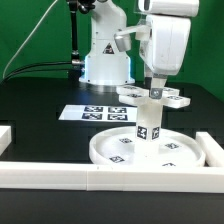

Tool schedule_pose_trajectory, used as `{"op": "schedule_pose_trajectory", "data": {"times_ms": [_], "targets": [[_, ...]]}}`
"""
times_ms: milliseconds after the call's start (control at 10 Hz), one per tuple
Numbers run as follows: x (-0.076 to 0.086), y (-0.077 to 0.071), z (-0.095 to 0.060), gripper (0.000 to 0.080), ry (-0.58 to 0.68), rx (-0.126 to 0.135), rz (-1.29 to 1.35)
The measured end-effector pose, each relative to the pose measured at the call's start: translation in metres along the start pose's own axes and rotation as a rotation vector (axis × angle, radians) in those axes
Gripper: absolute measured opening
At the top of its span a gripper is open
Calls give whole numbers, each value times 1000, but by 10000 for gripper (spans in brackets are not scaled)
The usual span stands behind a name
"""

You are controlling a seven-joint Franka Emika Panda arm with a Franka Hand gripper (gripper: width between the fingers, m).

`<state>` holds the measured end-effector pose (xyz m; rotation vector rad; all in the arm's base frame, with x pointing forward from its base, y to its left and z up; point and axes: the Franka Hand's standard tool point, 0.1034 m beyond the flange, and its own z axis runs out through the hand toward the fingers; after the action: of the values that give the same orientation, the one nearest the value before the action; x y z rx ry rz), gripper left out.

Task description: Assemble round table

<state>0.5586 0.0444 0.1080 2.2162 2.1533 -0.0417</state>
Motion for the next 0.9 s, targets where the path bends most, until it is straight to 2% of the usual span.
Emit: {"op": "schedule_pose_trajectory", "data": {"times_ms": [500,600,700,800,900], "targets": [[-2,-3,8,649,-4,15,4],[-3,-3,8,602,-4,15,6],[-4,-3,8,602,-4,15,8],[-4,-3,8,442,-4,15,8],[-4,-3,8,442,-4,15,12]]}}
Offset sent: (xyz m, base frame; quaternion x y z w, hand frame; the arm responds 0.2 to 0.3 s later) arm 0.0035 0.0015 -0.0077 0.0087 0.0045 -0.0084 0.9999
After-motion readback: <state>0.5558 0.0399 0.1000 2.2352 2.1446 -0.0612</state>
